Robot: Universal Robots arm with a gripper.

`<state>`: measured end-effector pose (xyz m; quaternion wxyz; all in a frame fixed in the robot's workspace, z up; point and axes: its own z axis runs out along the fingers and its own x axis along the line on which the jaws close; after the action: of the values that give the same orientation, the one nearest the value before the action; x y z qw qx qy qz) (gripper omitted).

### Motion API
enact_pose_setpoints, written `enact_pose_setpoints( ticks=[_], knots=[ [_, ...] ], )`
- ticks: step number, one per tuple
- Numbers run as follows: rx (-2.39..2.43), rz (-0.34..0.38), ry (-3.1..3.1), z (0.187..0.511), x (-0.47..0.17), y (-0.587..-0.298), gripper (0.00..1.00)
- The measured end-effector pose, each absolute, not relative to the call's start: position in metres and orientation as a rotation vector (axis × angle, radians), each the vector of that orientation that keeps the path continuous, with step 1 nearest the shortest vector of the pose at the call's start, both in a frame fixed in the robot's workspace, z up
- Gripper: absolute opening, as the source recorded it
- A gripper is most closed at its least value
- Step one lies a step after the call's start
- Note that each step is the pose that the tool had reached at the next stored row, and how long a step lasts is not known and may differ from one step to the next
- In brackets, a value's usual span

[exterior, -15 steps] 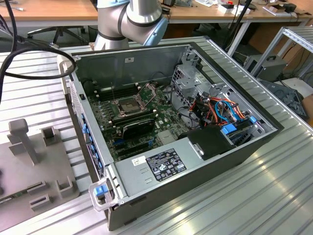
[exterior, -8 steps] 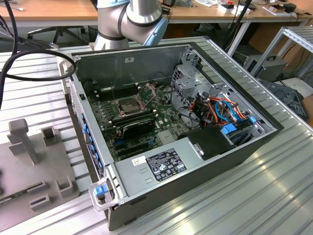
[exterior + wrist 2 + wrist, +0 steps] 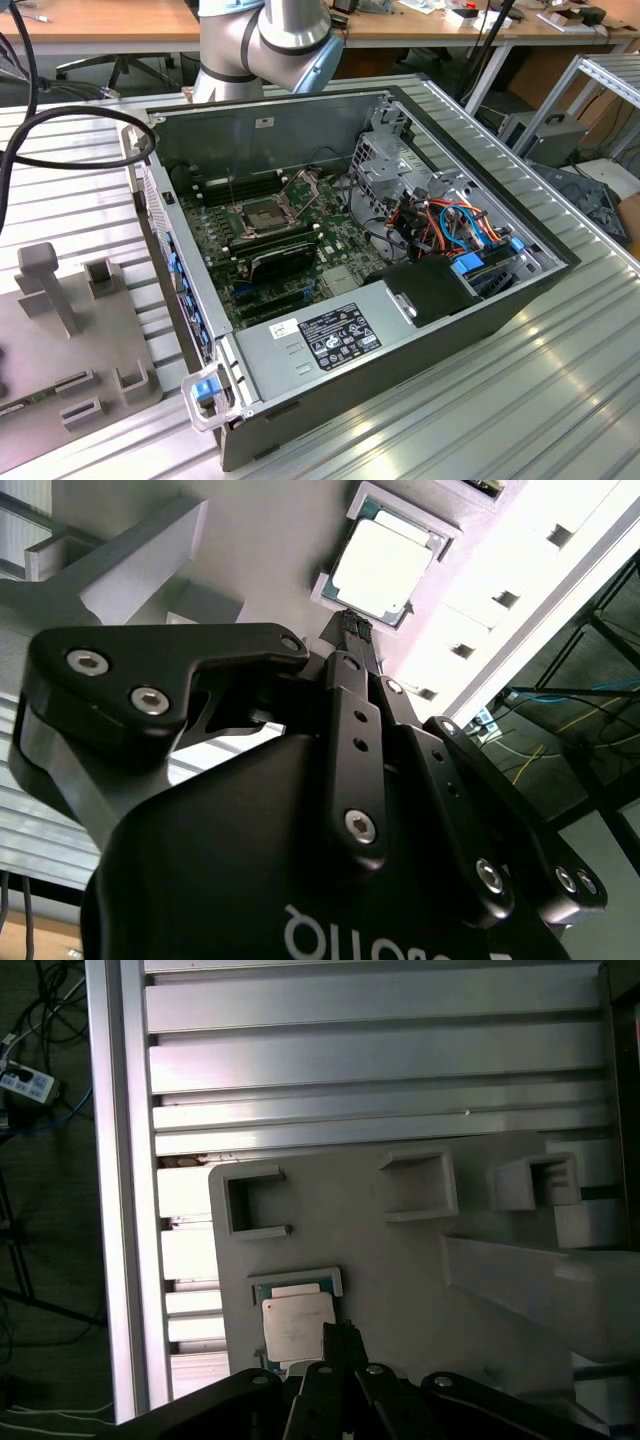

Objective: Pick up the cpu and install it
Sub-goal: 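Reach for the cpu, then pick up the cpu and move it towards the insertion slot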

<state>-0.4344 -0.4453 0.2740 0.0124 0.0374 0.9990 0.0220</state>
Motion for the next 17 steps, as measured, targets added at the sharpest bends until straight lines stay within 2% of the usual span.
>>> enact_pose_setpoints(
  ticks=[14,17],
  knots=[
    [0.117,0.069,3.114,0.2733,-0.4344,-0.4453,0.11],
    [0.117,0.069,3.114,0.2732,-0.4344,-0.4453,0.29]
  ],
)
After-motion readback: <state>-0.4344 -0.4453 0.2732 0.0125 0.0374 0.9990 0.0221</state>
